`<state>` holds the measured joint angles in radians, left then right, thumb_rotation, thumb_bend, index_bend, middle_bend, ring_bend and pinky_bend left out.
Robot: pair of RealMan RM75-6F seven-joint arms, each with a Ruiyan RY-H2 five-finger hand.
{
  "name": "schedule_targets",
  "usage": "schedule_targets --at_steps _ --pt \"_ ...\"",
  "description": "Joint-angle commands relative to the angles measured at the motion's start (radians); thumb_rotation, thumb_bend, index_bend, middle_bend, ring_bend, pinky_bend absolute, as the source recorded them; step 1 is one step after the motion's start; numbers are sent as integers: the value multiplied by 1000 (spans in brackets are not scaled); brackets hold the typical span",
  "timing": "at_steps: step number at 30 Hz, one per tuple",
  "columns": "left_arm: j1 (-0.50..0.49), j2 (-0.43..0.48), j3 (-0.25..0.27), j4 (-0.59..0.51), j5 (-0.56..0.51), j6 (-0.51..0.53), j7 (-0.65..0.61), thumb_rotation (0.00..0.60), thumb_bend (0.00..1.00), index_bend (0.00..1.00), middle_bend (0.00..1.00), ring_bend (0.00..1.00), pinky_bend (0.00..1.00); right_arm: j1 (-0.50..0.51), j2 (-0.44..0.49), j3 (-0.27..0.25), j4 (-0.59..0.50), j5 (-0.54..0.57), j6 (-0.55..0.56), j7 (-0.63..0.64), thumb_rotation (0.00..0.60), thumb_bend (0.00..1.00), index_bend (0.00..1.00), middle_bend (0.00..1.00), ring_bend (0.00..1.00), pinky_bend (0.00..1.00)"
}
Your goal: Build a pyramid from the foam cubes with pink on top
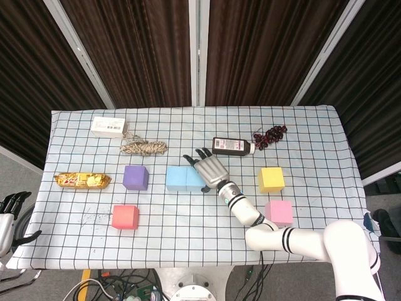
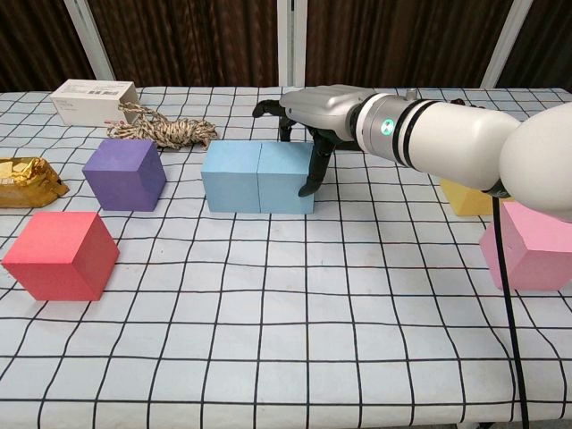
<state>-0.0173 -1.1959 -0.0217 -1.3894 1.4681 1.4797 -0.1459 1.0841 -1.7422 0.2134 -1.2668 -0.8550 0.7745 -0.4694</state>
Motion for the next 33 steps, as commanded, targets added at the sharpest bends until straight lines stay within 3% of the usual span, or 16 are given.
schedule_targets --at_steps 1,7,15,24,28,33 --pt "0 1 0 0 0 0 1 600 0 134 133 106 192 1 -2 1 3 -3 0 1 600 59 0 361 7 27" --pt "1 0 1 2 -1 -1 -1 600 0 134 133 105 192 3 -7 0 13 0 -4 1 600 58 0 332 7 27" --pt "1 0 0 2 -1 -2 0 600 0 134 133 106 192 -1 -3 3 13 -11 -7 20 600 0 0 134 0 25" --pt "2 1 1 0 0 0 2 600 0 134 133 105 192 -10 20 0 -14 -11 -2 20 600 0 0 102 0 25" --pt "0 9 -3 -10 1 4 4 600 0 134 133 105 191 -28 84 -5 -89 -30 1 31 600 0 0 93 0 20" --pt "-6 24 -8 -38 0 -1 7 600 0 134 133 106 192 -92 246 -36 -261 -88 42 54 600 0 0 73 0 0"
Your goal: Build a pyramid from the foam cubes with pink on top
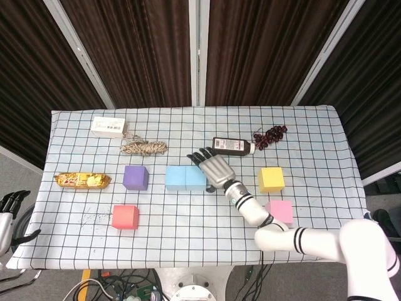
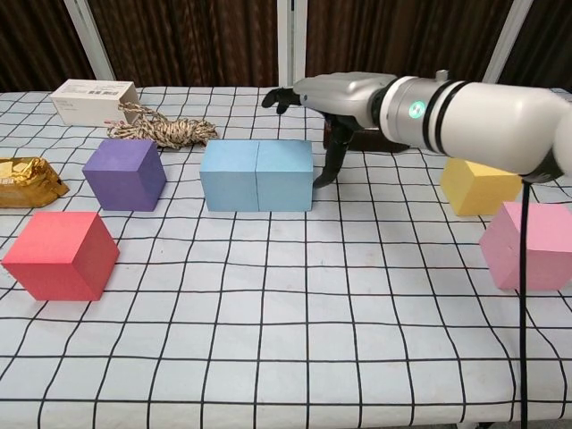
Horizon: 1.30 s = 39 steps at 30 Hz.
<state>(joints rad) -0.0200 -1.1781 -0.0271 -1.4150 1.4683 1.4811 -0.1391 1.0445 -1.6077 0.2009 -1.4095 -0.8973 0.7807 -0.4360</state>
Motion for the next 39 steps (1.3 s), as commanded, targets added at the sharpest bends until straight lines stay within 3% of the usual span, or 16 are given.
schedule_targets --at_steps 1,5,12,18,24,31,39 --pt "-5 9 -3 -19 0 -4 0 600 0 134 133 106 191 -71 141 -29 -150 -57 53 31 600 0 0 71 0 0" --pt "-17 14 -12 -48 1 -9 10 600 0 134 133 105 192 -168 256 -55 -265 -130 158 87 600 0 0 66 0 0" --pt "-67 14 -37 -131 9 -40 67 600 0 134 133 106 192 -382 465 -166 -448 -316 363 204 600 0 0 34 0 0" --pt "-128 1 -77 -235 -7 -85 135 600 0 134 133 106 193 -548 575 -228 -462 -475 568 280 600 0 0 34 0 0" --pt "-209 -47 -117 -325 -61 -172 225 600 0 134 134 105 193 -678 599 -253 -445 -556 725 289 600 0 0 38 0 0" --pt "-326 -115 -169 -365 -147 -290 320 600 0 133 134 105 193 -727 592 -239 -407 -562 732 360 600 0 0 40 0 0" --pt "-420 -214 -188 -268 -189 -358 361 600 0 134 134 105 193 -726 600 -202 -405 -583 696 385 600 0 0 43 0 0"
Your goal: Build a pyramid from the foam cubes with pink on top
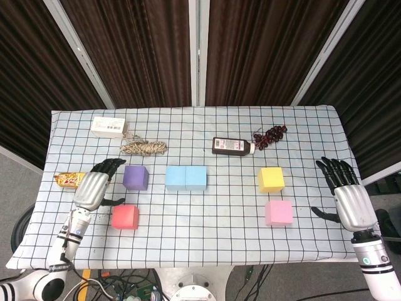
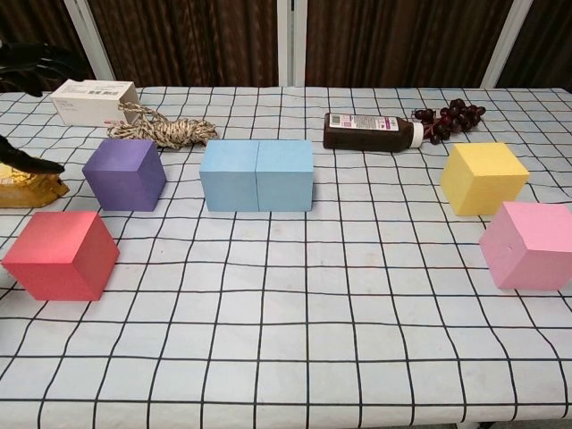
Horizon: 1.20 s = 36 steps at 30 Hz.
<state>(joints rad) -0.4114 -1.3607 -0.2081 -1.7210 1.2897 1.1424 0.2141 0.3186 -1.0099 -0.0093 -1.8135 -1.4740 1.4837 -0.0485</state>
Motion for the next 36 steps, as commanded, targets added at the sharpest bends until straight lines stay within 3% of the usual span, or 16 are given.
schedule_targets --at_steps 1,10,27,34,36 --pt "-35 -38 -8 47 -12 -24 1 600 0 133 133 105 193 -1 3 12 -3 -7 -10 -4 600 0 0 43 0 0" --pt "-116 -106 -21 145 -41 -98 -32 600 0 134 134 105 192 -9 10 44 -20 -19 -23 -16 600 0 0 46 0 0" --pt "-185 -138 21 283 -98 -177 30 600 0 133 152 91 159 -36 21 77 -4 -24 -39 10 600 0 0 59 0 0" --pt "-204 -144 22 333 -110 -203 -3 600 4 134 207 91 159 -37 24 90 -6 -20 -55 1 600 0 0 62 0 0" --pt "-206 -155 24 352 -90 -196 -33 600 44 137 238 91 159 -35 25 92 -3 -17 -67 5 600 0 0 63 0 0"
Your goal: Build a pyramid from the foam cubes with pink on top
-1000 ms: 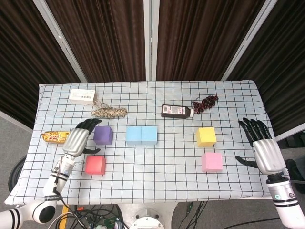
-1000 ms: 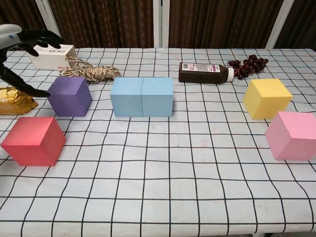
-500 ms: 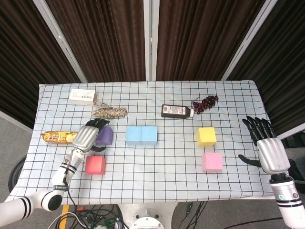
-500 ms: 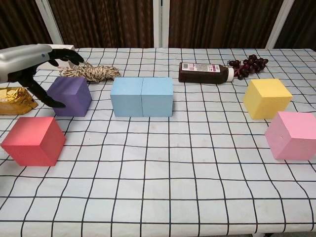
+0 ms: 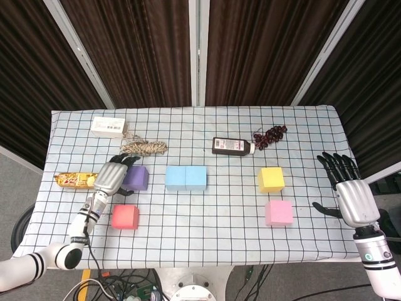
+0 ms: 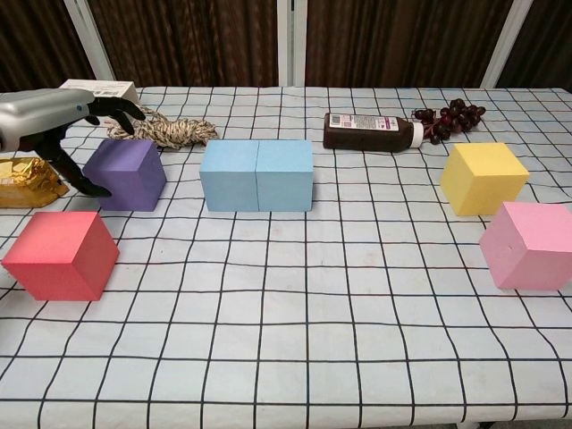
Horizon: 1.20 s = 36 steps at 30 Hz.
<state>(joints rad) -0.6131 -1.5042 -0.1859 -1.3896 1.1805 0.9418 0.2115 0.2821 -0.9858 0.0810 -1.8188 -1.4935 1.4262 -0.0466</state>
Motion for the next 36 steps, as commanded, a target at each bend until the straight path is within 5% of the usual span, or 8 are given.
schedule_targets --at_steps 1,12,25,36 --pt "-6 -16 4 30 29 8 -41 600 68 139 251 91 159 2 1 1 3 4 -16 7 600 0 0 63 0 0" --pt "-21 -45 14 79 52 17 -68 600 200 163 352 91 160 5 -12 9 16 12 -48 -8 600 0 0 63 0 0" --pt "-35 -17 -12 -15 51 51 -66 600 206 162 404 100 161 -1 -19 18 26 14 -55 -5 600 0 0 62 0 0" --pt "-65 -75 -11 8 38 34 -63 600 206 163 407 100 161 -15 -10 20 24 3 -43 4 600 0 0 62 0 0"
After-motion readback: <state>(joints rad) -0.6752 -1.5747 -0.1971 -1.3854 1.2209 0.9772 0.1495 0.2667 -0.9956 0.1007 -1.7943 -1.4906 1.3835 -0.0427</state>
